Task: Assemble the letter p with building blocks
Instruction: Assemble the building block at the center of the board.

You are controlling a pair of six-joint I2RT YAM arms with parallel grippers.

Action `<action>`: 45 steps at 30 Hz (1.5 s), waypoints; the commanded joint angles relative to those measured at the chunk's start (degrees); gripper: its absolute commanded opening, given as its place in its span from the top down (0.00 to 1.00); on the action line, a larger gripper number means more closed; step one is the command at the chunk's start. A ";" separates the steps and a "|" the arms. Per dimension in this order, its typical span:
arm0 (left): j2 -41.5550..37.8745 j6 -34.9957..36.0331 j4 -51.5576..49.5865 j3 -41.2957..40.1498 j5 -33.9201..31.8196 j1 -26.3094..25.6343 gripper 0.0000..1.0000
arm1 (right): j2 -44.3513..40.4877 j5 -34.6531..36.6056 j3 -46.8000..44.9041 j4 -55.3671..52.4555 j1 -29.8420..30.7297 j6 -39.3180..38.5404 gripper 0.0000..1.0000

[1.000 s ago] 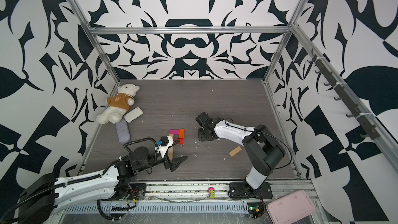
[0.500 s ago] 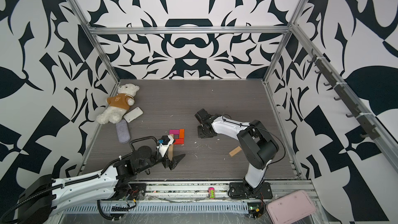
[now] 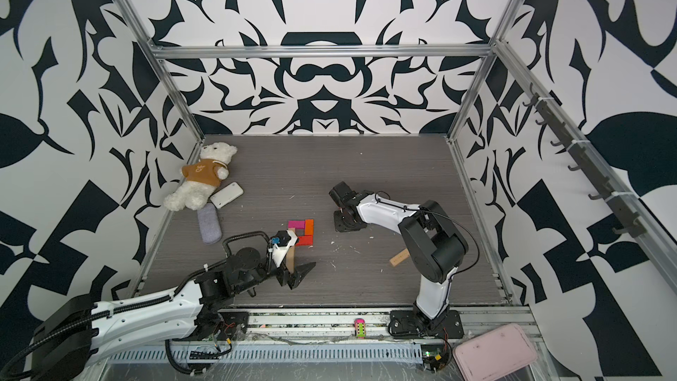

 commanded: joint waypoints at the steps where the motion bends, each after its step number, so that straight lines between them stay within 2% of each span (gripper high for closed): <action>1: 0.35 0.24 0.14 1.89 0.60 -0.13 0.01 | 0.67 -0.34 1.49 -1.40 -0.30 -0.70 1.00; 45: 1.35 0.33 -0.12 2.40 1.18 -0.12 0.01 | 2.47 -1.76 2.25 -1.36 -0.30 -1.17 1.00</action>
